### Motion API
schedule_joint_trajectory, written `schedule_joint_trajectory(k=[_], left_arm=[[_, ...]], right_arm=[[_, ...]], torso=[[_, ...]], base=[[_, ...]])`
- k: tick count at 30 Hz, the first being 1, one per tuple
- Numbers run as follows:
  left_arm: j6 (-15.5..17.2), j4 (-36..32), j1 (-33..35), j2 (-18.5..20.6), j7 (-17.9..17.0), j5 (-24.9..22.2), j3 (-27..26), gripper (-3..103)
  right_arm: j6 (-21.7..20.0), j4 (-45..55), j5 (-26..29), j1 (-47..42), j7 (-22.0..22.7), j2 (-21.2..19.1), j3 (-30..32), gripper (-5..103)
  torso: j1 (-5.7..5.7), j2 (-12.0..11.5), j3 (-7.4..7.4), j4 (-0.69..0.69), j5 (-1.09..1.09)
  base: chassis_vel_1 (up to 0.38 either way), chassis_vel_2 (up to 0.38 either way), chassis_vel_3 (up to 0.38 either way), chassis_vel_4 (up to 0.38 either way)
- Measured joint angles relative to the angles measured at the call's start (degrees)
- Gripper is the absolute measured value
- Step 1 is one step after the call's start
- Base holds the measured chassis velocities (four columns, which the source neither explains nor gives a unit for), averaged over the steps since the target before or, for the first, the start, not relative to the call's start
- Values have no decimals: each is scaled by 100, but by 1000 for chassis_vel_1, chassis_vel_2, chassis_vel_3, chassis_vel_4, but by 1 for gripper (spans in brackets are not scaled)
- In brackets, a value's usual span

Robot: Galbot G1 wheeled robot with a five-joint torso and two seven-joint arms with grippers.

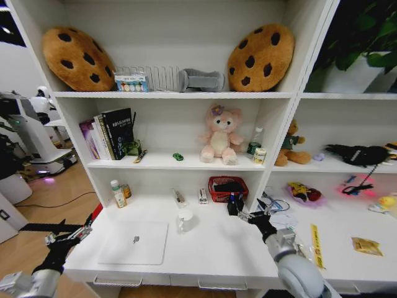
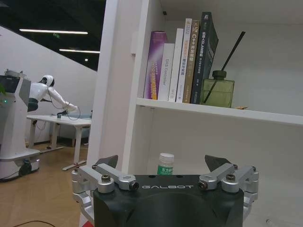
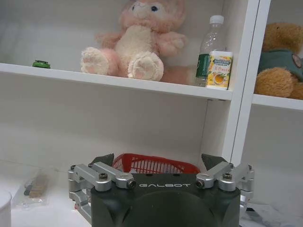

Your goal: Organize the objects on the table.

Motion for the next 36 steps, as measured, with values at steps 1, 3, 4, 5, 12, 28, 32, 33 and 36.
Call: schedule_joint_trajectory(k=[1, 3, 4, 5, 12, 28, 32, 33, 36], left_arm=[[0, 0, 0, 0, 0, 0, 0, 100], [0, 0, -1, 0, 0, 0, 0, 100], [0, 0, 0, 0, 0, 0, 0, 100], [0, 0, 0, 0, 0, 0, 0, 100], [0, 0, 0, 0, 0, 0, 0, 100], [0, 0, 0, 0, 0, 0, 0, 100], [0, 0, 0, 0, 0, 0, 0, 100], [0, 0, 0, 0, 0, 0, 0, 100], [0, 1, 0, 0, 0, 0, 0, 100]], right_arm=[[171, 92, -242, -281, -45, 128, 96, 100], [343, 170, -496, -515, -94, 263, 183, 100], [509, 227, -692, -709, -134, 392, 240, 100], [687, 272, -863, -913, -181, 544, 277, 100], [1117, 305, -1223, -1368, -270, 1220, 274, 100], [1209, 213, -1176, -1288, -244, 1312, 301, 100], [1209, 204, -1164, -1262, -241, 1277, 286, 100], [1207, 219, -1151, -1263, -240, 1262, 282, 100], [1201, 252, -1143, -1264, -239, 1250, 278, 100]], torso=[[0, 0, 0, -1, 0], [0, 0, 0, -1, 0], [0, 0, 0, -1, -1], [0, 0, 0, -1, 0], [0, 1, 0, -1, 0], [1, 0, 1, 0, 2], [2, -1, 2, 0, 3], [1, 0, 1, 0, 2], [1, -1, 1, -1, 0]], base=[[0, 0, 0, 0], [0, 0, 0, 0], [0, 0, 0, 0], [0, 0, 0, 0], [0, 0, 0, 0], [-81, -92, 94, 90], [-216, -233, 237, 228], [-258, -262, 253, 237], [-297, -252, 260, 264]])
